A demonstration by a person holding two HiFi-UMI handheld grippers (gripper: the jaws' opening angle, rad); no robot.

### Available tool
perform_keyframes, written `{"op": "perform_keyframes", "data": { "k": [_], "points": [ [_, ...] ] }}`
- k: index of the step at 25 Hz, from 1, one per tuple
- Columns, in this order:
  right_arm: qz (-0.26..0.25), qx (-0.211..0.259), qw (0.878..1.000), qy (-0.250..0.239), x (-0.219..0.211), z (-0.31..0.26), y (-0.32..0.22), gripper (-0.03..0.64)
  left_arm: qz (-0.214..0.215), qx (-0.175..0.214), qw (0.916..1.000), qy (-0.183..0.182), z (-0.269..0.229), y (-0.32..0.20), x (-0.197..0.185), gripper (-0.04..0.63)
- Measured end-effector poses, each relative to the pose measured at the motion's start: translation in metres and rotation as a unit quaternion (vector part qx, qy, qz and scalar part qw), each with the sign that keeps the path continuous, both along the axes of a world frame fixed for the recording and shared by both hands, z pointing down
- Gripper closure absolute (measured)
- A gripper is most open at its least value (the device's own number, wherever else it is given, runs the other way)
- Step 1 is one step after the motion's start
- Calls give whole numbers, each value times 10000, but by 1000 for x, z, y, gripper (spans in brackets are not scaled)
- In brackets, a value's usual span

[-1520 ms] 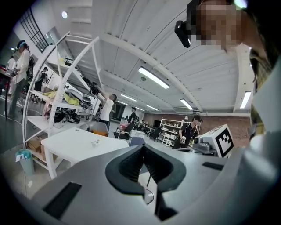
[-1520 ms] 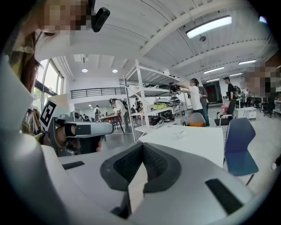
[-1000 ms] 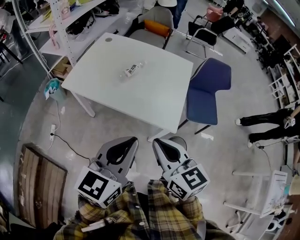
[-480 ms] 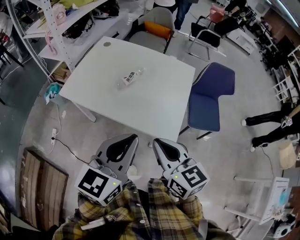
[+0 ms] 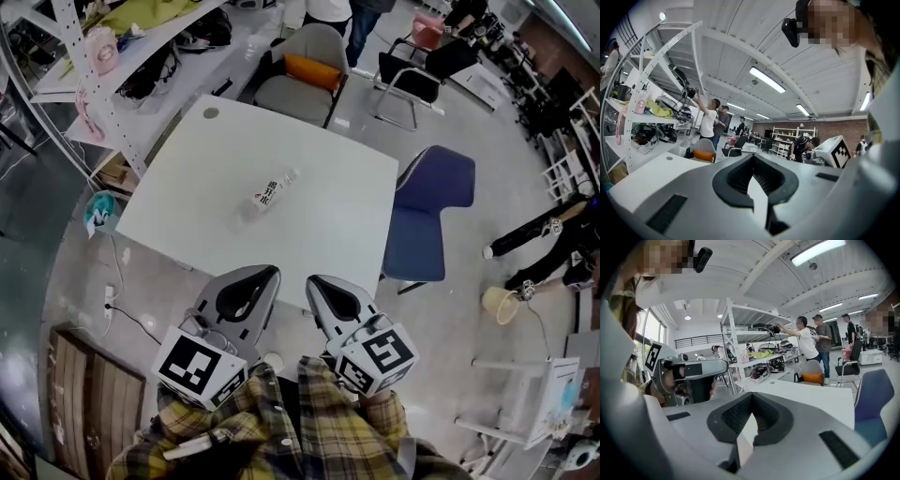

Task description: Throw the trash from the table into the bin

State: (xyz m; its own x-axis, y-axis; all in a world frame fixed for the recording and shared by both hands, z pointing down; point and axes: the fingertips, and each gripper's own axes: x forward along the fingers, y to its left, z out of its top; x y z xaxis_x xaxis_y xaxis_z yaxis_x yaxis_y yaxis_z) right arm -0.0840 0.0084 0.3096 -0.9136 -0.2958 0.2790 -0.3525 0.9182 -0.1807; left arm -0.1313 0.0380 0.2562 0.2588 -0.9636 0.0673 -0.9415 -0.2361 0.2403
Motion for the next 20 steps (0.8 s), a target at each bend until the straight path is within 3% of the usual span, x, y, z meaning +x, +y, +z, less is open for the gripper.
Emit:
{"op": "perform_keyframes", "data": {
  "k": [10,20],
  "points": [
    [561,-46,9982,184,-114,10,-80,618,433,-84,9990,-45,6,-78,-125,586],
    [1056,69,9928,564,-178,21,-141,618,962,-170,9952,-15,16,-137,-196,586]
  ]
}}
